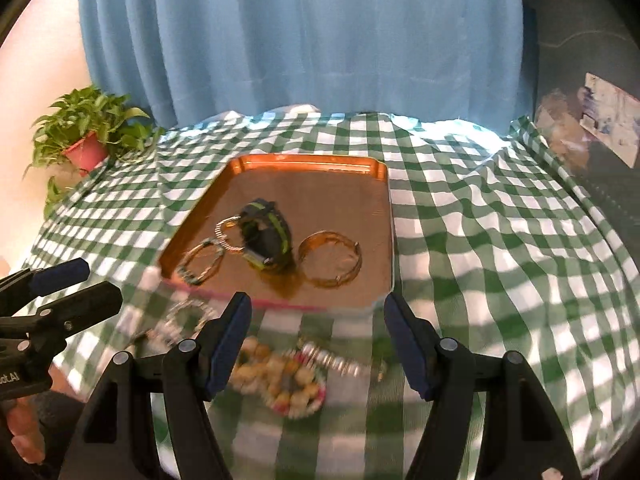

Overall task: Organize jewelry
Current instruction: 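Withdraw both tools from the tray back toward the table edge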

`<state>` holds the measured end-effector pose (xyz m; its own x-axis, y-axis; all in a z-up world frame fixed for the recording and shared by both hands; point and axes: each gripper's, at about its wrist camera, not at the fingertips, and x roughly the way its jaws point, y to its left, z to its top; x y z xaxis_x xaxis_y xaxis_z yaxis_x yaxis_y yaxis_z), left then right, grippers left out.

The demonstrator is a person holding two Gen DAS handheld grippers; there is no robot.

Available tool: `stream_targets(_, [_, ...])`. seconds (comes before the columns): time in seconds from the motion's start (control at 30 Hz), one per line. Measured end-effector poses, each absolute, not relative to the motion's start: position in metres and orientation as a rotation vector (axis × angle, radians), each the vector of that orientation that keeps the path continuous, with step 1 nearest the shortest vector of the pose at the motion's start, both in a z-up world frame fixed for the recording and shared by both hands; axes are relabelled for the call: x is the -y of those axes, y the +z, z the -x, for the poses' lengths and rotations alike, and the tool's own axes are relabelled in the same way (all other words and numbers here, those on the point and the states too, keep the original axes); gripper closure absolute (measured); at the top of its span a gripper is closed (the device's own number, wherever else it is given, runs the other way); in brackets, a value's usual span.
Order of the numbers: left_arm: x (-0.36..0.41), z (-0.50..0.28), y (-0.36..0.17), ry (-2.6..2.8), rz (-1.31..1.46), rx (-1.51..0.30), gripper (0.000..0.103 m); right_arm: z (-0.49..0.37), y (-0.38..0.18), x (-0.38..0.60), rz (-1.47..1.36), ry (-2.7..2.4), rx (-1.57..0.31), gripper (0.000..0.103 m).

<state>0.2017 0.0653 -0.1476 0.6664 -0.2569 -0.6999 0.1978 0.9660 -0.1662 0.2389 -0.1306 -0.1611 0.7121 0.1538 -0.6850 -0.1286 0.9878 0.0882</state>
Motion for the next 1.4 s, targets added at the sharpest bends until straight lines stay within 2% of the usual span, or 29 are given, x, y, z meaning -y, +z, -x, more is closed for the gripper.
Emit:
stream_targets(0.4, [-0.056, -0.099, -0.081, -0.227, 0.041, -0.713, 0.025, -0.130, -0.102, 0.118, -0.024, 0.215, -0.655, 0.038])
stream_targets(0.9, [-0.037, -0.034, -0.020, -0.101, -0.007, -0.680, 0.020, -0.047, -0.034, 0.113, -0.007, 0.296, -0.503, 0.038])
stream_targets(1.1, [-0.035, -0.025, -0.016, -0.059, -0.023, -0.658, 0.015, -0.038, -0.029, 0.116, -0.042, 0.321, -0.499, 0.038])
stream_targets(1.23, [-0.031, -0.022, -0.021, -0.008, -0.062, -0.632, 0.015, -0.039, -0.034, 0.114, -0.047, 0.324, -0.517, 0.042])
stream_targets(1.4, [-0.034, -0.029, -0.035, -0.040, -0.057, -0.654, 0.014, -0.044, -0.048, 0.114, -0.074, 0.330, -0.549, 0.043])
